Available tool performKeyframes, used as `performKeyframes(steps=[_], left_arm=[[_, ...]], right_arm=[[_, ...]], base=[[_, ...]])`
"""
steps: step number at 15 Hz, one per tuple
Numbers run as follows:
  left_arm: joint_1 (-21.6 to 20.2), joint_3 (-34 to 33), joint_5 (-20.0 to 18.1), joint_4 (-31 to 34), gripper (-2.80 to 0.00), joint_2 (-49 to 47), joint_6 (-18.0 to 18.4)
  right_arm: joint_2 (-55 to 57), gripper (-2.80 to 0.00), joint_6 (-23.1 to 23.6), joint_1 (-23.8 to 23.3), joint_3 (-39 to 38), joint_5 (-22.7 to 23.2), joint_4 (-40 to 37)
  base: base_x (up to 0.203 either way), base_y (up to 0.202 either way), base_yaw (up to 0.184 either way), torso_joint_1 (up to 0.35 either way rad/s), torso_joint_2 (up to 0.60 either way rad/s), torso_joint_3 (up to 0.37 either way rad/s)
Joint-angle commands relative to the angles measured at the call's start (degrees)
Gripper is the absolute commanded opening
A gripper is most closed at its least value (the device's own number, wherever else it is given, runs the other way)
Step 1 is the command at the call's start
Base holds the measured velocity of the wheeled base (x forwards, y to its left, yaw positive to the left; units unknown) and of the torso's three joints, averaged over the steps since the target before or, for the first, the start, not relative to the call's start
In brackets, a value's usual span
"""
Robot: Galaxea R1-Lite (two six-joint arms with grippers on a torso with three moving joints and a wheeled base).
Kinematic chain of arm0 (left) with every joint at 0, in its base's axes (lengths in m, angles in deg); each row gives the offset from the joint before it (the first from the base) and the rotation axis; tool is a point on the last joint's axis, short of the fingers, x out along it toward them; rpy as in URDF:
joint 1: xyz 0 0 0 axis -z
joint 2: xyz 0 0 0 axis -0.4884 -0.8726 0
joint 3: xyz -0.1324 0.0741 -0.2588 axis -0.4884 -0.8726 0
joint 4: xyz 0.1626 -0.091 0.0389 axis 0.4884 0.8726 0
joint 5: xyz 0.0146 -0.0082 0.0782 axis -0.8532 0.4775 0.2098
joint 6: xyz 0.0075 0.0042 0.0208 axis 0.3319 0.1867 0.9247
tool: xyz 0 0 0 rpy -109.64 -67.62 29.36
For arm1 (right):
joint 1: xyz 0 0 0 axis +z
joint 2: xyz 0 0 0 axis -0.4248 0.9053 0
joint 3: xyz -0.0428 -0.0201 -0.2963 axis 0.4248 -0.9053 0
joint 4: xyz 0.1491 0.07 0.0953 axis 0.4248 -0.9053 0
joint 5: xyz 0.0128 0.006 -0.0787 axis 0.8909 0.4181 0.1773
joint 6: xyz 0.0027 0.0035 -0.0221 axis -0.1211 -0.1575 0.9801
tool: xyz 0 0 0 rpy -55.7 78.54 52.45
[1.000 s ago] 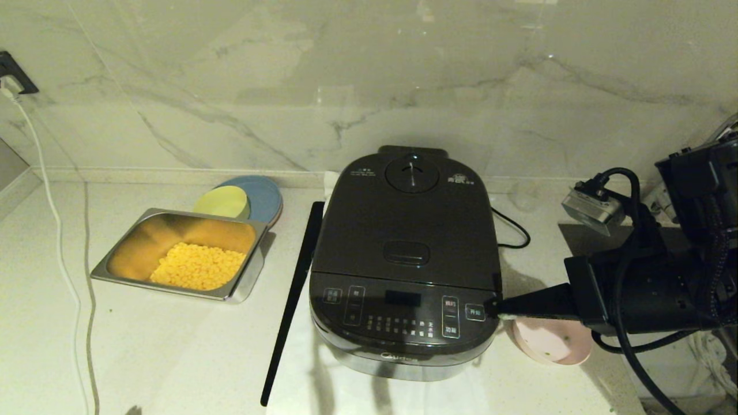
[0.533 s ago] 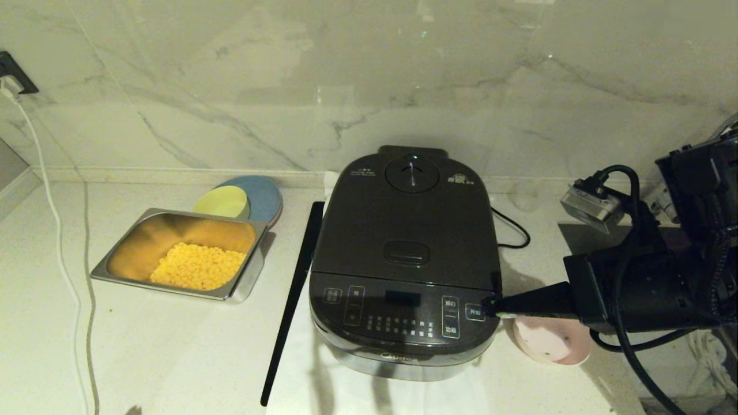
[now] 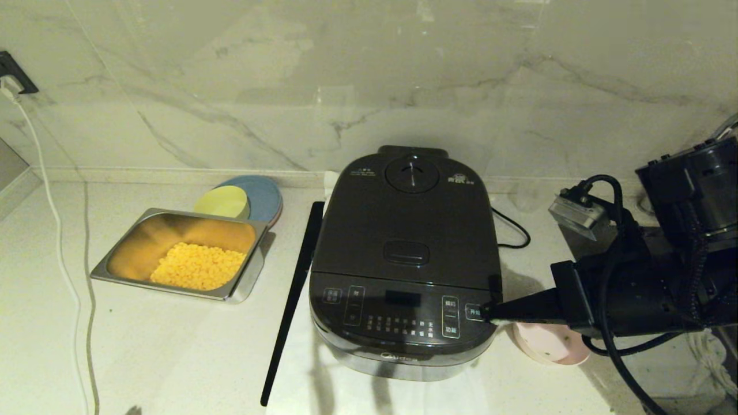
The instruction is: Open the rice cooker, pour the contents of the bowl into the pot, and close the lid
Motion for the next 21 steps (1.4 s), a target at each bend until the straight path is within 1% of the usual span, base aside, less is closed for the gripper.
performKeyframes(steps=[1, 6, 15, 21], left_arm=[[0.0, -0.5, 0.0, 0.0, -2.80, 0.0, 0.0], [0.0, -0.5, 0.0, 0.0, -2.80, 0.0, 0.0], [0.0, -0.5, 0.0, 0.0, -2.80, 0.0, 0.0], [0.0, -0.5, 0.0, 0.0, -2.80, 0.0, 0.0]], right_arm=[[0.6, -2.80, -0.2, 0.0, -0.2, 0.1, 0.0], [1.2, -2.80, -0.2, 0.0, -0.4, 0.1, 2.3], [1.9, -2.80, 0.0, 0.0, -0.7, 0.1, 2.3], [1.4, -2.80, -0.1, 0.1, 0.4, 0.1, 2.4]], base=[[0.000, 0.000, 0.000, 0.000, 0.00, 0.000], [0.000, 0.000, 0.000, 0.000, 0.00, 0.000], [0.000, 0.000, 0.000, 0.000, 0.00, 0.000], [0.000, 0.000, 0.000, 0.000, 0.00, 0.000]])
